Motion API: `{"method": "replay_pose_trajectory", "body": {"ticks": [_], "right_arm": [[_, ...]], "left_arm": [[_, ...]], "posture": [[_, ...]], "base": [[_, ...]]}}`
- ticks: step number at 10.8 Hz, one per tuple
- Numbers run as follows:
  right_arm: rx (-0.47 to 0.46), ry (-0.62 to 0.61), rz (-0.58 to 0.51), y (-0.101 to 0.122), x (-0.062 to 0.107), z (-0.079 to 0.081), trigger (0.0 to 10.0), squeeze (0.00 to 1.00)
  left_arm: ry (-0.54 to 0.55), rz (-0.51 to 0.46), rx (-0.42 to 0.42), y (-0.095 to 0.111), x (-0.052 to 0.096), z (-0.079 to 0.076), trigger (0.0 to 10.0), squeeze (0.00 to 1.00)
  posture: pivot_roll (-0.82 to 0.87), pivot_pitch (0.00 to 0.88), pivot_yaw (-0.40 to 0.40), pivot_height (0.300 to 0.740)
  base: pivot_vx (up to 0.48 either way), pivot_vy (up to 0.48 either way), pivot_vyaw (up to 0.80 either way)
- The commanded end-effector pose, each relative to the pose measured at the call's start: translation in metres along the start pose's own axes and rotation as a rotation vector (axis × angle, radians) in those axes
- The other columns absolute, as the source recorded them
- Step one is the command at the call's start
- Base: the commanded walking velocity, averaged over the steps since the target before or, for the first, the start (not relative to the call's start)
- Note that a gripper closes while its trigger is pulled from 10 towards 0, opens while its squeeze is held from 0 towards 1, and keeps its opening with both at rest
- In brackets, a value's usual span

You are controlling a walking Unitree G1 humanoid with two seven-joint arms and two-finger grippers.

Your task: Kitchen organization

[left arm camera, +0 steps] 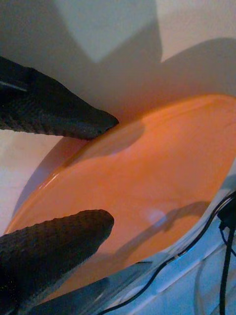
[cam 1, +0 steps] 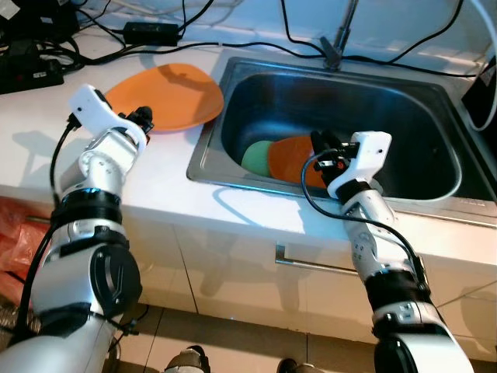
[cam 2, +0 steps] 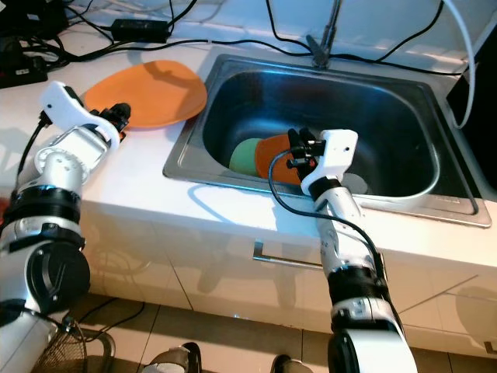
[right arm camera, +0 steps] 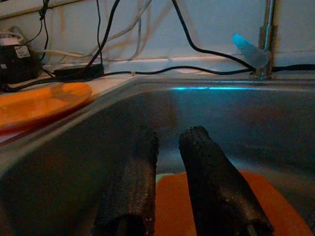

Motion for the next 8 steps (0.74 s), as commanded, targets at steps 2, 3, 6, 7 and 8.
{"method": "replay_pose_trajectory", "body": {"ticks": [2, 3, 6, 7, 8], "right_arm": [[-0.017, -0.008, 0.055, -0.011, 0.008, -0.003, 10.0, 0.00], [-0.015, -0.007, 0.057, -0.011, 0.008, -0.003, 10.0, 0.00], [-0.009, 0.007, 0.072, -0.010, 0.011, -0.003, 10.0, 0.00], [-0.007, 0.011, 0.076, -0.009, 0.012, -0.002, 10.0, 0.00], [-0.006, 0.014, 0.081, -0.009, 0.012, -0.002, 10.0, 0.00]], "left_arm": [[0.021, 0.079, 0.008, -0.024, -0.003, 0.006, 10.0, 0.00], [0.007, 0.080, 0.027, -0.027, -0.004, 0.004, 10.0, 0.00], [0.005, 0.109, 0.185, -0.052, -0.006, 0.000, 3.4, 0.00], [-0.002, 0.118, 0.208, -0.059, -0.006, -0.007, 0.0, 0.00], [-0.023, 0.123, 0.229, -0.063, -0.006, -0.015, 0.0, 0.00]], "posture": [[-0.03, 0.192, -0.053, 0.740], [-0.03, 0.197, -0.057, 0.740], [-0.05, 0.204, -0.071, 0.740], [-0.05, 0.204, -0.071, 0.740], [-0.06, 0.199, -0.073, 0.740]], "base": [[0.000, 0.000, 0.00], [0.000, 0.000, 0.00], [0.000, 0.000, 0.00], [0.000, 0.000, 0.00], [0.000, 0.000, 0.00]]}}
Point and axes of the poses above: a point about 5 cm out from each wrist's last joint towards the gripper, its own x axis pointing back from the gripper into the wrist, its own y axis along the axis of the wrist's last joint, z = x × y, the point moved 3 cm from there along -x, pointing out of the wrist towards the gripper, and after that the axes turned 3 degrees about x, right-handed, at the moved point
